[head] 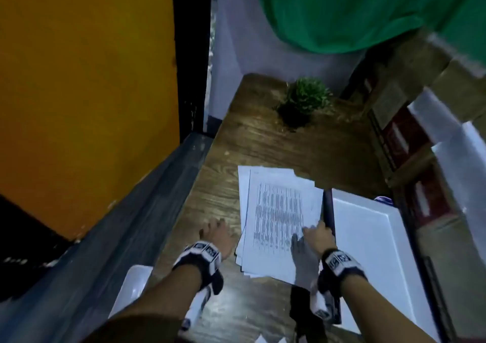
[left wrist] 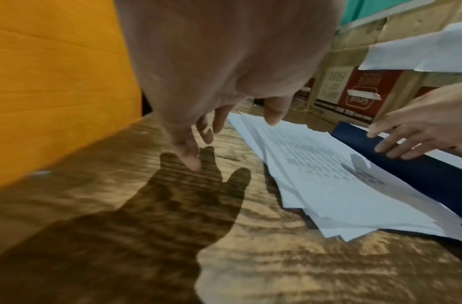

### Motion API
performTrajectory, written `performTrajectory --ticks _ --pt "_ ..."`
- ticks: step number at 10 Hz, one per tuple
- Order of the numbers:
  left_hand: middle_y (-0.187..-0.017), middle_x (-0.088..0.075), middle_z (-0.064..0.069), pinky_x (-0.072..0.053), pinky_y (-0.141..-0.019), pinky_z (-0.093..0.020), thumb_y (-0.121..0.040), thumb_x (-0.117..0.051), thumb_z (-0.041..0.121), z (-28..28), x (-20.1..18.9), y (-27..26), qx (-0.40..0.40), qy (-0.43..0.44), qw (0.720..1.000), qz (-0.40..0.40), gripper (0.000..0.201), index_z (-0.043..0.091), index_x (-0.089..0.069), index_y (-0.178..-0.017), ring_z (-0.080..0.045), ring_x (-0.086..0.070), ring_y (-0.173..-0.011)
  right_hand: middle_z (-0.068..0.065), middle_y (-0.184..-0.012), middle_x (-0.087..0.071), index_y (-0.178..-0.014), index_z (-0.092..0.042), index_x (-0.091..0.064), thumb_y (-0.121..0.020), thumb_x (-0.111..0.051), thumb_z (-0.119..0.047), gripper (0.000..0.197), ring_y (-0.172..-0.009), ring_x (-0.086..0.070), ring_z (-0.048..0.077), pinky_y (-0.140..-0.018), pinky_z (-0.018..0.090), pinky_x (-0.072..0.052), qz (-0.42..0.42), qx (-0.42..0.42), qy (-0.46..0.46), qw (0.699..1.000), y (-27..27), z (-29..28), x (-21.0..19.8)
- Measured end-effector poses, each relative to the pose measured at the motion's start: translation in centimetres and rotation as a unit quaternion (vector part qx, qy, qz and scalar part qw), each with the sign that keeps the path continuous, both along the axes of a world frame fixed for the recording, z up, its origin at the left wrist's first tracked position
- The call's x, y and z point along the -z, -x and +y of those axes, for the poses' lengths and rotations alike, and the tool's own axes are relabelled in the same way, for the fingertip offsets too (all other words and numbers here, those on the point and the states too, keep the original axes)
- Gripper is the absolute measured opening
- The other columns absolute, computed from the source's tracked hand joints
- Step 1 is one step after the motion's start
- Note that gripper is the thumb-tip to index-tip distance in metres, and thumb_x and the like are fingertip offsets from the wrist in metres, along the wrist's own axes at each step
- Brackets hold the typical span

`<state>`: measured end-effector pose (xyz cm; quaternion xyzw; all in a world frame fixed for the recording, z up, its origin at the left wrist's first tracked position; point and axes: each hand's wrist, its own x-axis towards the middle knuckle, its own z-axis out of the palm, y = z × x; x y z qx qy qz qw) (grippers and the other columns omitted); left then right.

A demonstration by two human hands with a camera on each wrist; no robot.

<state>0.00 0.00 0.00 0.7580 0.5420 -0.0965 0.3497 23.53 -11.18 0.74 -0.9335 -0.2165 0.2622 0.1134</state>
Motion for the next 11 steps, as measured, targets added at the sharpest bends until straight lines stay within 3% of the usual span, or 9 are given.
performTrajectory --ticks 2,4,5,6,7,8,9,10,11 --pt "-0.141 -0.03 -0.013 -0.033 -0.107 -0.041 -0.089 -0.048 0.048 -1.7 1.8 -6.2 -0.041 -0.035 0.998 0.015 0.072 0.0 -0.033 -0.141 -0.032 -0.029 -0.131 0.027 -0.149 -0.02 -0.146 -0.004 -0.015 -0.091 -0.05 -0.038 0.073 -0.138 -0.016 0.04 -0.107 0.05 -0.026 -0.033 0.066 0.059 0.995 1.4 3.1 3.9" --pt "-0.144 -0.024 -0.017 -0.042 -0.104 -0.045 -0.087 -0.057 0.041 -1.8 1.0 -8.2 -0.204 0.084 0.975 -0.022 0.067 0.002 -0.034 -0.136 -0.038 -0.036 -0.13 0.024 -0.136 -0.036 -0.139 -0.007 -0.026 -0.077 -0.069 -0.028 0.079 -0.129 -0.03 0.039 -0.099 0.051 -0.035 -0.02 0.123 -0.008 0.992 2.6 2.9 4.7" --pt "-0.141 -0.035 -0.018 -0.047 -0.1 -0.046 -0.083 -0.062 0.036 0.0 1.0 -6.7 -0.233 0.13 0.963 -0.036 0.069 0.003 -0.032 -0.135 -0.037 -0.045 -0.126 0.016 -0.11 -0.055 -0.111 -0.003 -0.04 -0.072 -0.075 -0.023 0.056 -0.1 -0.055 0.033 -0.084 0.042 -0.046 0.06 0.18 -0.05 0.981 1.1 1.8 5.1" --pt "-0.136 -0.045 -0.016 -0.042 -0.104 -0.05 -0.075 -0.063 0.033 0.4 0.9 -5.9 -0.209 0.142 0.967 -0.021 0.066 0.007 -0.037 -0.13 -0.036 -0.04 -0.128 0.004 -0.082 -0.046 -0.08 -0.017 -0.04 -0.076 -0.075 -0.02 0.035 -0.091 -0.041 0.021 -0.083 0.031 -0.037 0.111 0.161 -0.037 0.98 0.2 1.4 5.5" --pt "-0.145 -0.036 -0.017 -0.037 -0.11 -0.043 -0.078 -0.061 0.031 0.8 0.3 -5.3 -0.19 0.152 0.97 0.022 0.049 0.01 -0.043 -0.119 -0.035 -0.034 -0.134 0.017 -0.109 -0.061 -0.102 -0.003 -0.053 -0.074 -0.076 -0.021 0.041 -0.092 -0.051 0.025 -0.085 0.03 -0.045 0.147 0.127 0.005 0.981 0.4 1.8 4.7" --pt "-0.148 -0.029 -0.017 -0.038 -0.107 -0.036 -0.082 -0.061 0.023 1.0 0.0 -4.8 -0.195 0.169 0.966 0.025 0.033 0.01 -0.048 -0.109 -0.032 -0.037 -0.133 0.023 -0.138 -0.045 -0.122 -0.001 -0.05 -0.076 -0.075 -0.027 0.059 -0.123 -0.047 0.036 -0.101 0.038 -0.041 0.117 0.118 0.049 0.985 1.2 1.7 3.9" --pt "-0.144 -0.019 -0.018 -0.045 -0.103 -0.04 -0.073 -0.063 0.019 0.5 -0.1 -5.1 -0.169 0.174 0.97 -0.006 0.044 0.016 -0.042 -0.112 -0.037 -0.036 -0.126 0.02 -0.141 -0.029 -0.118 -0.008 -0.045 -0.076 -0.074 -0.033 0.057 -0.134 -0.028 0.038 -0.109 0.045 -0.031 0.055 0.117 0.091 0.987 2.2 1.2 2.9" --pt "-0.141 -0.026 -0.019 -0.052 -0.095 -0.043 -0.07 -0.064 0.018 0.4 -0.2 -5.2 -0.2 0.174 0.963 -0.044 0.06 0.015 -0.038 -0.124 -0.037 -0.046 -0.12 0.023 -0.142 -0.036 -0.131 -0.002 -0.041 -0.075 -0.077 -0.025 0.071 -0.132 -0.034 0.039 -0.102 0.044 -0.036 0.037 0.124 0.042 0.991 2.5 1.6 3.7" --pt "-0.134 -0.047 -0.019 -0.053 -0.092 -0.038 -0.064 -0.068 0.017 1.1 0.3 -4.7 -0.264 0.182 0.944 -0.084 0.085 0.007 -0.029 -0.139 -0.035 -0.055 -0.119 0.024 -0.14 -0.04 -0.13 0.002 -0.044 -0.073 -0.079 -0.025 0.072 -0.13 -0.037 0.039 -0.101 0.043 -0.038 0.028 0.119 0.031 0.992 3.2 1.8 3.9"
